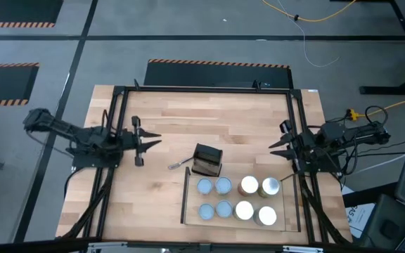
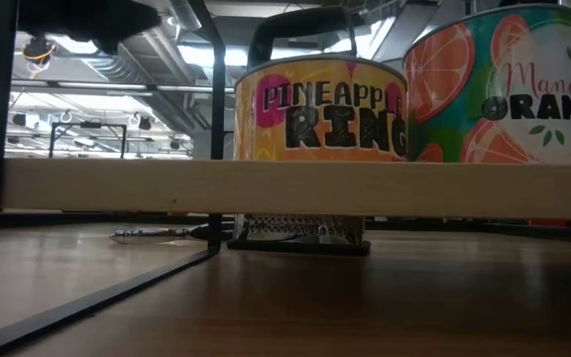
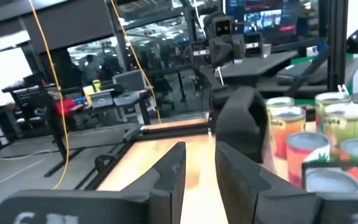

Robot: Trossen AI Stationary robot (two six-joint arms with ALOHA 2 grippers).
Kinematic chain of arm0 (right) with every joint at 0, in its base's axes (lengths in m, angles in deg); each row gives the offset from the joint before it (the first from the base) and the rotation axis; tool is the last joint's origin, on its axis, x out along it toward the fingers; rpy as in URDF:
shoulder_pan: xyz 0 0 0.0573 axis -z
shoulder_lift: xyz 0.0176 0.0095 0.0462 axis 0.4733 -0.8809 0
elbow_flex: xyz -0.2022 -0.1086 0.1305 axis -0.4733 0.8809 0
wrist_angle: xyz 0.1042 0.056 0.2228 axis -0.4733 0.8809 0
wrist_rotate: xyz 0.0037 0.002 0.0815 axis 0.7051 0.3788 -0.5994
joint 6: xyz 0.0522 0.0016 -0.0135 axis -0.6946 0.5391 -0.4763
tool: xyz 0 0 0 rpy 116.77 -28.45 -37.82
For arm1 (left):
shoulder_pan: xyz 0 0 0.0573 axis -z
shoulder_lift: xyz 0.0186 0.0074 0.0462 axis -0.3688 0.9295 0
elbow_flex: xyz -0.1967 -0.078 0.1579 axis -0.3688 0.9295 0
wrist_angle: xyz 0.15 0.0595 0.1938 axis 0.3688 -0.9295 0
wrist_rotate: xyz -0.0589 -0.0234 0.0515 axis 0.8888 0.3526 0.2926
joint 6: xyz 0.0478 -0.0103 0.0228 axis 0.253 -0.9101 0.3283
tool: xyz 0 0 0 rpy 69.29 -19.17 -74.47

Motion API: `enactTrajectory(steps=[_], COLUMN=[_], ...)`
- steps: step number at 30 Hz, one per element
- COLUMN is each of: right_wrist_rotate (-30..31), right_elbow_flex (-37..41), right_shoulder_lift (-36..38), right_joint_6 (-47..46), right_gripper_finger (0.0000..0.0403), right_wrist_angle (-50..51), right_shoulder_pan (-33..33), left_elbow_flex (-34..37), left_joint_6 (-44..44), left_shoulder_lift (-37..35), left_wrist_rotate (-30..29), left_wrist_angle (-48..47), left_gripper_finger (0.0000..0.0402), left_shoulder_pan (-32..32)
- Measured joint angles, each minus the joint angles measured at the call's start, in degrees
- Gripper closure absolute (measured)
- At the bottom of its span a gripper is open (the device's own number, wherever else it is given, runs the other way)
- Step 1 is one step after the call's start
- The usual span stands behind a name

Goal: Pick and place cans onto a shelf
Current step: Return to Home Position

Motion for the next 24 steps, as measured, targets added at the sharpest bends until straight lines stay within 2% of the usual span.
enactTrajectory(steps=[5, 9, 13, 19, 24], right_wrist_rotate=[0.00, -1.68, -4.04, -4.10, -4.07], right_elbow_flex=[-0.01, 0.00, -0.01, -0.01, -0.01], right_shoulder_lift=[0.28, 1.13, 2.84, 6.16, 8.48], right_joint_6=[-0.13, -0.28, -2.40, -2.95, -2.97], right_gripper_finger=[0.0318, 0.0318, 0.0318, 0.0318, 0.0318], right_wrist_angle=[1.22, 1.94, 2.63, 5.51, 5.44], right_shoulder_pan=[0.00, -0.02, -0.02, -0.02, -0.02], left_elbow_flex=[1.30, 2.17, 2.21, 2.23, 2.28], left_joint_6=[-1.05, -2.27, -4.10, -7.07, -7.03], left_shoulder_lift=[-2.22, -5.00, -10.38, -19.39, -23.15], left_wrist_rotate=[11.18, 16.26, 17.78, 18.11, 22.38], left_wrist_angle=[0.61, -0.25, -5.54, -15.36, -19.40], left_gripper_finger=[0.0321, 0.0321, 0.0321, 0.0321, 0.0321], left_shoulder_pan=[-10.64, -16.03, -17.69, -17.68, -17.68])
